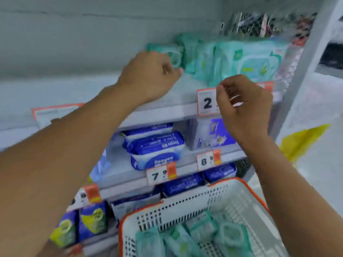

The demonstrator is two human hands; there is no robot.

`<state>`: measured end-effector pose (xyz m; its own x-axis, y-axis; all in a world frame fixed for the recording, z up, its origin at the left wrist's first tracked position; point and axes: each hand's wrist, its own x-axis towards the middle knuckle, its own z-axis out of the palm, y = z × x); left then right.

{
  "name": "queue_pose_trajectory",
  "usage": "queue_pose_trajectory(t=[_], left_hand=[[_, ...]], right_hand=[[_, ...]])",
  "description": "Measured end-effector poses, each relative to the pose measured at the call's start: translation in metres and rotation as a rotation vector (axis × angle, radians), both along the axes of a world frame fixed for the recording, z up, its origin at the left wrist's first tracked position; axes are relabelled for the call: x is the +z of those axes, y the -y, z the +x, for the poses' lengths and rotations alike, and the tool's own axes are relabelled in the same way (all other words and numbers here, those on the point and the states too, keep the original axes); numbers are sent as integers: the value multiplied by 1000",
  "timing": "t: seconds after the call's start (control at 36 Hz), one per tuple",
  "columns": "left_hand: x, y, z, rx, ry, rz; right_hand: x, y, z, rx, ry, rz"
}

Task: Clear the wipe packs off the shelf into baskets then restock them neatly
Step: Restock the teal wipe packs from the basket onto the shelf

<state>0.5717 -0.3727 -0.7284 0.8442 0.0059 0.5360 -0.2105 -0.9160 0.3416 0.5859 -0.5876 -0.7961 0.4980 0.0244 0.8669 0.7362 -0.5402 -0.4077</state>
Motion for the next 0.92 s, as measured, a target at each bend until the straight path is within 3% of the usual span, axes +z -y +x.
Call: queue_pose_trajectory(t=[0.06,0.08,0.14,0.22,0.25,0.31,0.42,0.47,0.67,0.72,0.81,0.92], left_hand=[[-46,28,-40,-151,209,-251],[-79,44,-59,-228,161,-341],[-164,68,-90,-298,-160,-353],[-280,79,-132,-306,-763,-37],[-307,77,-147,-314,-893,93],[-344,68,-174,-319,-1050,219],[-385,40,-203,-280,-1258,319],[-394,29,-204,-261,-1317,294],[-390,40,-184,-160,-1215,23],[-390,46,-177,-125,-1253,-52],[-386,51,-164,-5,-1276,-243],[-373,53,-150,245,-1371,-780]], right_hand=[[-60,24,-28,-31,-80,78],[-96,36,-37,-71,-174,75],[-176,62,-49,-176,-433,-38],[-278,93,-67,-209,-1070,-358],[-302,101,-78,-212,-1275,-464],[-339,119,-98,-256,-1466,-612],[-374,136,-110,-335,-1538,-677],[-380,135,-103,-312,-1514,-842],[-373,112,-79,-415,-1357,-1372],[-370,104,-76,-372,-1494,-1297],[-366,89,-75,-219,-1820,-906],[-347,52,-82,205,-1992,-580]])
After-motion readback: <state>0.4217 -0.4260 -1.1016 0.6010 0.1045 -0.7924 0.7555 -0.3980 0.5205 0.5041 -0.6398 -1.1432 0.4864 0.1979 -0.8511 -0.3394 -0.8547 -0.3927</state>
